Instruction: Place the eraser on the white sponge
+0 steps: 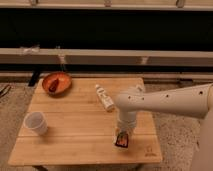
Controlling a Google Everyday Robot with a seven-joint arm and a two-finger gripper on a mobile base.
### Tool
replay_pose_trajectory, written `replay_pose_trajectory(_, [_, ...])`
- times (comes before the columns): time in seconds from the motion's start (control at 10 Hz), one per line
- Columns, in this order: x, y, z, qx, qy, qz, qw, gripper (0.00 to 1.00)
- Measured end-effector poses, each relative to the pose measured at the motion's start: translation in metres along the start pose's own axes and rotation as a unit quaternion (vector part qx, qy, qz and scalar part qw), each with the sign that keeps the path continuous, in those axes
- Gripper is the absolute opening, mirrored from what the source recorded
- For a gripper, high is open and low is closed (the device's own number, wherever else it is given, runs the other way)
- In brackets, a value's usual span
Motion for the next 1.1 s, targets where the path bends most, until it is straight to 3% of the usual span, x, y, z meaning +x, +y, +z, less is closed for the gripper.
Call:
replay_pose_trajectory(0.6, [-0.016, 0.008, 0.005, -0.005, -0.005, -0.009, 0.9999, 0.01])
replay_pose_trajectory(1.1, [-0.025, 0.007, 0.01, -0.005, -0.009, -0.008, 0.9999, 0.48])
